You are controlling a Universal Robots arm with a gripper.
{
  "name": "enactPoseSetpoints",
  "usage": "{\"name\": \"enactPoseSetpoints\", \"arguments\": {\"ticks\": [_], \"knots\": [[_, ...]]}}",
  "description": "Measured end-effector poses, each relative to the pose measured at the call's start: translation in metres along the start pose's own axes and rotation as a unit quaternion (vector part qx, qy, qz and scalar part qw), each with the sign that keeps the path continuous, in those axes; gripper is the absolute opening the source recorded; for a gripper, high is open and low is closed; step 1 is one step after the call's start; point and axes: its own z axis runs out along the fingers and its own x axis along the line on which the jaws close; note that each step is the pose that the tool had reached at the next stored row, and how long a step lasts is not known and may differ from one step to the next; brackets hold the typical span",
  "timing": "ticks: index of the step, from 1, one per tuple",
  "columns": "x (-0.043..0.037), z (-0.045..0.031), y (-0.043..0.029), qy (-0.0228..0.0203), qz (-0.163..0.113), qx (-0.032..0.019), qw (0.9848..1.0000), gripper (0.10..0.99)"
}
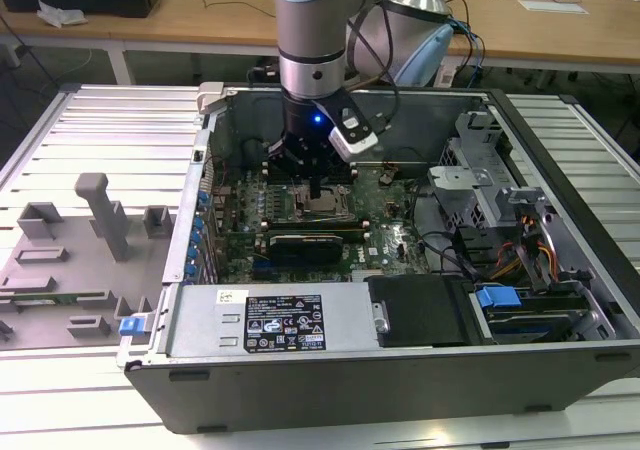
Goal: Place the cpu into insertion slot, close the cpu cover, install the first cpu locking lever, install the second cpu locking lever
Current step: 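Close the cpu cover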
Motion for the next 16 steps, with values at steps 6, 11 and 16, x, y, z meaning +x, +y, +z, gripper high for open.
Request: {"name": "enactPoseSetpoints", "arguments": {"ticks": [6, 11, 16], "knots": [[0.0117, 0.0064, 0.0013, -0.0006, 0.0, 0.0, 1.0, 0.106], [0.0143, 0.0125, 0.0015, -0.0007, -0.001, -0.0009, 1.0, 0.106], [0.0145, 0.0144, 0.0016, -0.0005, -0.003, -0.0009, 1.0, 0.106]]}}
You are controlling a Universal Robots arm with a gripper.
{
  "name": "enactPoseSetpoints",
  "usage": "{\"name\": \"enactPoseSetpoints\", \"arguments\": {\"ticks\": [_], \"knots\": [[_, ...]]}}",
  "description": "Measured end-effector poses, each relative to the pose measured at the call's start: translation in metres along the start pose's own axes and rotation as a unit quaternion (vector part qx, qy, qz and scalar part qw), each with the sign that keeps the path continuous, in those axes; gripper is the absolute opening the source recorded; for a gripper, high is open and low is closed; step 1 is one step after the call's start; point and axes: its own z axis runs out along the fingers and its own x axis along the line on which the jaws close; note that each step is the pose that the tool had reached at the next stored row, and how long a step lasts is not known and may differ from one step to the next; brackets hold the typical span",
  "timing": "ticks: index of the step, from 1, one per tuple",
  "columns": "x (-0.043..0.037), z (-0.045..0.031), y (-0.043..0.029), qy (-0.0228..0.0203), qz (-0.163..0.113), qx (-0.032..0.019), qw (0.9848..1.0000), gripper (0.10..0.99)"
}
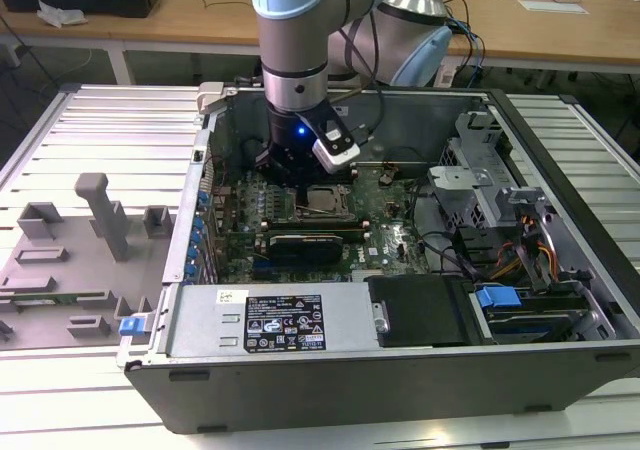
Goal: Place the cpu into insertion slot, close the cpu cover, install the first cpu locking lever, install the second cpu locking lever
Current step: 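Close the cpu cover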
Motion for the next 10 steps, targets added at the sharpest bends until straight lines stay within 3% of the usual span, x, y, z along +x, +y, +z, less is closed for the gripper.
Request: {"name": "enactPoseSetpoints", "arguments": {"ticks": [5, 10], "knots": [[-0.0016, 0.0001, -0.0001, -0.0001, 0.0, -0.0001, 1.0, 0.106], [-0.0022, -0.0081, -0.0003, -0.0002, 0.0, -0.0001, 1.0, 0.106]]}}
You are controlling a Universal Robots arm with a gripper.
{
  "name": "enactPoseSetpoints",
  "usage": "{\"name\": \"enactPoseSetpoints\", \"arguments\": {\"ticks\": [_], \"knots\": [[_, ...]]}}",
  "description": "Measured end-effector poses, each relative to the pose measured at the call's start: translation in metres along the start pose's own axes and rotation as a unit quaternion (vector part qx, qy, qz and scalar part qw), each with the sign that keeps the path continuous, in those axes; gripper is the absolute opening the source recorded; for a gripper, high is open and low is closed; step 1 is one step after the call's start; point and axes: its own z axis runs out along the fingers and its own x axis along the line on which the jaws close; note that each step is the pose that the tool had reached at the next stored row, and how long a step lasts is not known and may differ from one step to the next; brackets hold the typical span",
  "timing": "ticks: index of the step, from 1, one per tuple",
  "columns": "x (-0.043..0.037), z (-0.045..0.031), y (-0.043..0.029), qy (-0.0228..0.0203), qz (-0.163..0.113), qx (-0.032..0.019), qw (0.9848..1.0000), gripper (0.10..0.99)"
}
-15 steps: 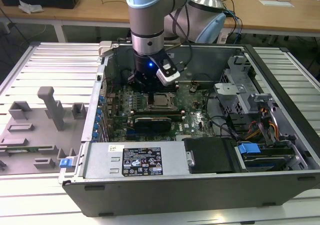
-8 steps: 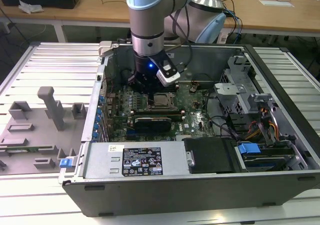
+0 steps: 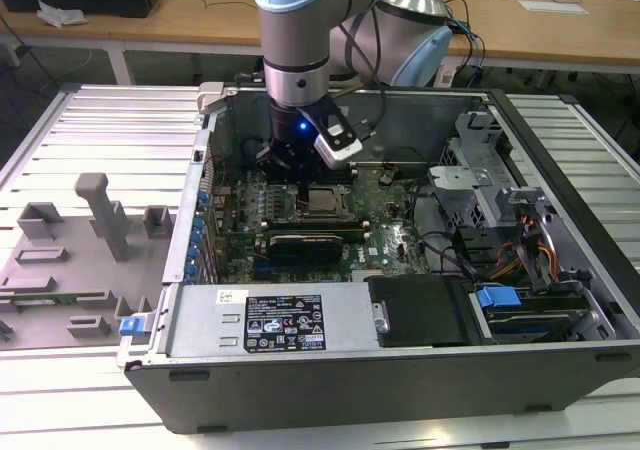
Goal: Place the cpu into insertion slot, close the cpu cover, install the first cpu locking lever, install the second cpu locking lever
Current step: 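Close the cpu cover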
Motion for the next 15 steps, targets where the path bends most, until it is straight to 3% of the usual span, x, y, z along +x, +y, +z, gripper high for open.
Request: {"name": "enactPoseSetpoints", "arguments": {"ticks": [5, 11, 15], "knots": [[-0.0019, 0.0, -0.0002, 0.0001, 0.0, 0.0, 1.0, 0.106], [-0.0219, 0.0015, -0.0025, 0.0003, 0.0, -0.0001, 1.0, 0.106], [-0.0253, -0.0002, -0.0029, 0.0004, 0.0, -0.0001, 1.0, 0.106]]}}
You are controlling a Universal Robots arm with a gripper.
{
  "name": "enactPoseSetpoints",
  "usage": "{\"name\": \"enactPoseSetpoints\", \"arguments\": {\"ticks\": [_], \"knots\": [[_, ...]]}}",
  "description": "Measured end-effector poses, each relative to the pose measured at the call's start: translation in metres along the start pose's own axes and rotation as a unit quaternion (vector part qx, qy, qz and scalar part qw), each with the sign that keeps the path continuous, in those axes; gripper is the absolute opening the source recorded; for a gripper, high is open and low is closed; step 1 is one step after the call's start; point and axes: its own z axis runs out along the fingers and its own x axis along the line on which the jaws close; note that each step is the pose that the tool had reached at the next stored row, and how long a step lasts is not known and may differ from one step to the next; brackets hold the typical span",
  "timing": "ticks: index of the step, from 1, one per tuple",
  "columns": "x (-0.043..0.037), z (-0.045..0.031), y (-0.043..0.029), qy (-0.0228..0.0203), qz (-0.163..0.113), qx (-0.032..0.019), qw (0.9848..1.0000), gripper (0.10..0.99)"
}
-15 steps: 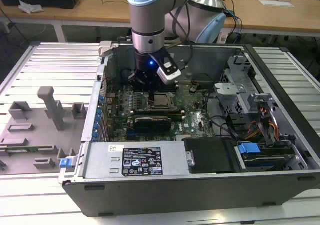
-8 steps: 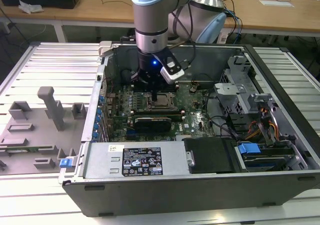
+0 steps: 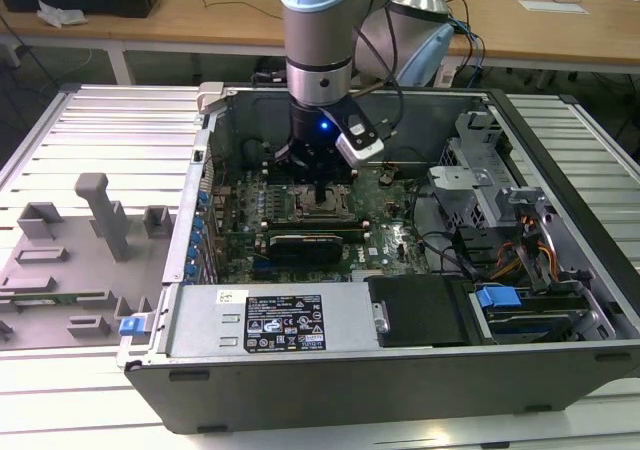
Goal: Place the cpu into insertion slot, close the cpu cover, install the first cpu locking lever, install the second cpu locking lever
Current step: 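Close the cpu cover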
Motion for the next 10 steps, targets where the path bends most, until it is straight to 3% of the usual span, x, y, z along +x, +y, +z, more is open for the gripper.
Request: {"name": "enactPoseSetpoints", "arguments": {"ticks": [3, 8, 10], "knots": [[-0.0006, -0.0076, -0.0002, 0.0, 0.0, 0.0, 1.0, 0.106], [-0.002, -0.0279, -0.0005, 0.0001, 0.0, 0.0001, 1.0, 0.106], [-0.0022, -0.0301, -0.0005, 0.0, 0.0, 0.0, 1.0, 0.106]]}}
